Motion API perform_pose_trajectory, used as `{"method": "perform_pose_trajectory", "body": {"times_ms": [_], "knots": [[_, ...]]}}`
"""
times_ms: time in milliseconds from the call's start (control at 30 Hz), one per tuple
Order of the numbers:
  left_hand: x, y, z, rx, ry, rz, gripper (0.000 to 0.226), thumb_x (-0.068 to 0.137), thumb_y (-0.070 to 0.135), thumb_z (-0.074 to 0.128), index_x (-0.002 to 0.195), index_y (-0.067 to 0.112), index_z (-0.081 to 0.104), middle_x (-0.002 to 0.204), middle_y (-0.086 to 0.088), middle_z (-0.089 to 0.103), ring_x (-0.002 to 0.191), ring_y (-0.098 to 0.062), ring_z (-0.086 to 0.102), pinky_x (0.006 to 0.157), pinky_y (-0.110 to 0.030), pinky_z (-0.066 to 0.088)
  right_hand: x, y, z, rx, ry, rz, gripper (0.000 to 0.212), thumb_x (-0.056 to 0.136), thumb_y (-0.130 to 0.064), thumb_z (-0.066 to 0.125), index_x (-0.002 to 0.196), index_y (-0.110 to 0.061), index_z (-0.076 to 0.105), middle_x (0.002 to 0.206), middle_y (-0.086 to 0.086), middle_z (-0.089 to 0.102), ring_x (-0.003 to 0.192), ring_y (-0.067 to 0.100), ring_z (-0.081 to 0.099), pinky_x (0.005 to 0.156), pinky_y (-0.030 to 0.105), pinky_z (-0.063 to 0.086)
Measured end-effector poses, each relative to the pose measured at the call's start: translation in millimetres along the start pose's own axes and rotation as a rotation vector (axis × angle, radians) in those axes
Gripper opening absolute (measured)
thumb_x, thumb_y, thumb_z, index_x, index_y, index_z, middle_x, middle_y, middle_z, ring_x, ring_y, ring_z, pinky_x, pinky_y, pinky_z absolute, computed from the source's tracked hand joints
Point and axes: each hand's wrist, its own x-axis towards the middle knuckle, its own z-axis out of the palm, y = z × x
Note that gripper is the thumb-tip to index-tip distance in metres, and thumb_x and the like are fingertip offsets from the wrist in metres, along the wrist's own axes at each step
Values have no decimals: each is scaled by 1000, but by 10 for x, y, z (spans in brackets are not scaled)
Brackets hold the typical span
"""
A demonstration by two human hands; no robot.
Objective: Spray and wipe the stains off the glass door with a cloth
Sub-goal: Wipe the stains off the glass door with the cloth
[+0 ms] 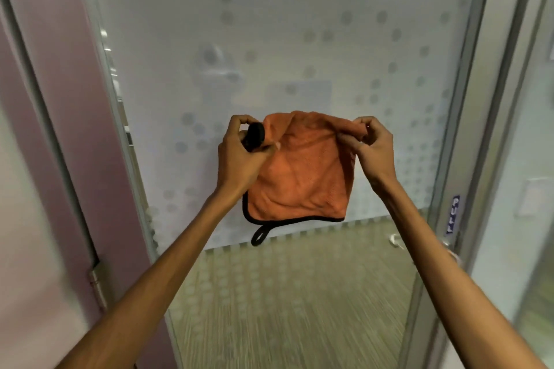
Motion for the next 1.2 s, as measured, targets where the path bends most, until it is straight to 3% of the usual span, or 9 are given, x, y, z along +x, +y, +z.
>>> {"method": "perform_pose_trajectory", "body": {"times_ms": [167, 267, 400, 467, 667, 767, 900, 967, 1200], "knots": [[-209, -199, 409, 24, -289, -128, 27, 67, 16, 89, 84, 4, 71, 83, -11, 73, 80, -23, 70, 73, -38, 57, -404, 214, -632, -41, -31, 175, 21, 81, 0, 76, 99, -5, 68, 79, -9, 72, 74, 1, 67, 68, 13, 50], [-450, -274, 784, 15, -310, -119, 25, 66, 17, 89, 63, 11, 64, 63, -5, 65, 59, -10, 58, 58, -25, 46, -698, 335, -1005, -87, 15, 253, 15, 82, -11, 78, 97, -8, 74, 86, -3, 76, 81, 8, 71, 72, 18, 54], [-780, -314, 1318, -78, -420, -213, 31, 66, 21, 90, 75, 1, 69, 73, -15, 70, 66, -17, 63, 64, -36, 53, -1067, 417, -1511, -106, 150, 330, 18, 82, -18, 80, 99, -13, 77, 94, 3, 78, 89, 15, 74, 75, 20, 56], [-953, -304, 1585, -137, -474, -267, 31, 64, 24, 91, 82, 5, 74, 79, -9, 75, 76, -19, 71, 70, -38, 58, -1231, 416, -1760, -118, 211, 356, 16, 82, -18, 79, 97, -15, 78, 93, 2, 78, 88, 13, 74, 73, 18, 55], [-1495, -83, 2388, -247, -538, -278, 28, 69, 23, 89, 84, 8, 70, 79, -4, 72, 69, -9, 63, 63, -24, 50, -1664, 325, -2474, -181, 366, 406, 13, 85, -16, 76, 97, -11, 75, 83, -4, 76, 76, 8, 71, 68, 18, 55], [-1721, 139, 2738, -311, -575, -271, 28, 70, 22, 88, 89, 10, 71, 84, -2, 74, 75, -9, 67, 68, -26, 54, -1864, 224, -2837, -205, 447, 423, 18, 86, -12, 74, 101, -3, 73, 83, -4, 76, 75, 6, 70, 68, 17, 54], [-2027, 393, 3211, -317, -649, -225, 33, 71, 18, 87, 83, -1, 62, 82, -22, 67, 74, -30, 62, 69, -45, 50, -2165, 88, -3358, -261, 546, 437, 18, 86, -12, 75, 102, -2, 73, 82, -8, 76, 75, 2, 70, 66, 14, 53], [-2192, 512, 3467, -338, -690, -209, 35, 70, 15, 87, 80, -4, 59, 78, -27, 62, 69, -21, 53, 66, -43, 47, -2331, 36, -3626, -284, 595, 443, 17, 86, -11, 75, 101, -2, 72, 80, -8, 76, 74, 2, 70, 66, 14, 53], [-2858, 1129, 4329, -377, -837, -242, 28, 65, 17, 88, 76, 12, 63, 72, -2, 64, 69, -15, 56, 69, -32, 46, -2918, -263, -4676, -398, 717, 484, 11, 83, -10, 77, 93, -6, 73, 84, -2, 76, 77, 5, 71, 67, 18, 54]]}}
